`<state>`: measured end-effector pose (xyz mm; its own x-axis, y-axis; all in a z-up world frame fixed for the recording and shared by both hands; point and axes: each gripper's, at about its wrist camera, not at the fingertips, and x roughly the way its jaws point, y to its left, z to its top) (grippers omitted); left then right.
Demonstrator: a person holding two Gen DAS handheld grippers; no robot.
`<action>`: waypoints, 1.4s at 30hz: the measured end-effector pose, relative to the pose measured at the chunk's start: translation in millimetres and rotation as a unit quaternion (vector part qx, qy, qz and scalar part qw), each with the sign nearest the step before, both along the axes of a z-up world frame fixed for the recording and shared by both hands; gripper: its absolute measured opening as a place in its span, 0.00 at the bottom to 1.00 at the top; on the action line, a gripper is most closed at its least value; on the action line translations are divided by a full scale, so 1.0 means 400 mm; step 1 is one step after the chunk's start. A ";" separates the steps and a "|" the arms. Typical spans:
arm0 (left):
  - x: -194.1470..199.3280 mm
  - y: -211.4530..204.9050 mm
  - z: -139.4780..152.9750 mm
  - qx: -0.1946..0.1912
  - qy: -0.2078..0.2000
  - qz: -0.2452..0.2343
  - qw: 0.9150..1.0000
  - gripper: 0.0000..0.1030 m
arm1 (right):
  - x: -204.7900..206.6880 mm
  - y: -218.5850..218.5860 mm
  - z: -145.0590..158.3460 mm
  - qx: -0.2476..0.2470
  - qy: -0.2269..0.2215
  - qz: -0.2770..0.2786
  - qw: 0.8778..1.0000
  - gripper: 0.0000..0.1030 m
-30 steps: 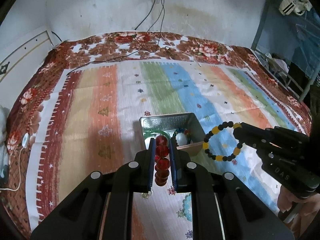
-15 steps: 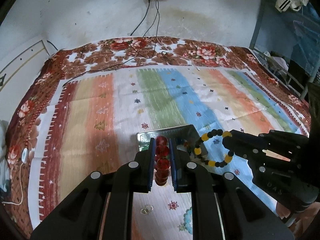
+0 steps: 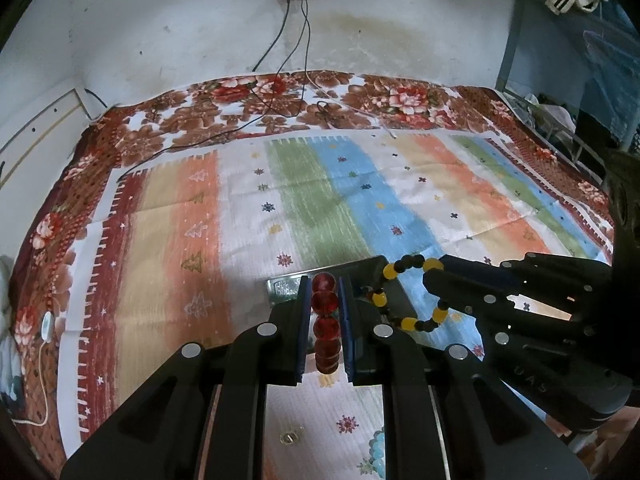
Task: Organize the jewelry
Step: 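Carry the red bracelet and yellow-black bracelet up over the tin, then open the left tool and the right tool to drop both bracelets into the tin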
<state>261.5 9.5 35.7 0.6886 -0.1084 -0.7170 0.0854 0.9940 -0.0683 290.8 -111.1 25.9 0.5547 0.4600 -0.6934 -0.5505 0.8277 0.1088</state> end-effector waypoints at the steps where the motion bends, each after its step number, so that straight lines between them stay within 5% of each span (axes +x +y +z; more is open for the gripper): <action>1: -0.001 0.000 0.000 0.000 0.001 0.000 1.000 0.13 | 0.006 0.002 -0.002 -0.003 -0.001 0.000 1.000 0.13; 25: 0.072 0.022 -0.087 -0.016 0.037 0.002 0.999 0.13 | 0.066 0.000 -0.037 -0.001 0.018 -0.002 1.000 0.13; 29: 0.069 0.026 -0.071 -0.019 0.021 0.003 1.000 0.30 | 0.067 -0.009 -0.031 0.004 0.010 -0.014 1.000 0.36; 42: 0.066 0.043 -0.075 -0.010 0.024 0.012 1.000 0.32 | 0.069 -0.021 -0.034 -0.002 0.011 -0.020 1.000 0.36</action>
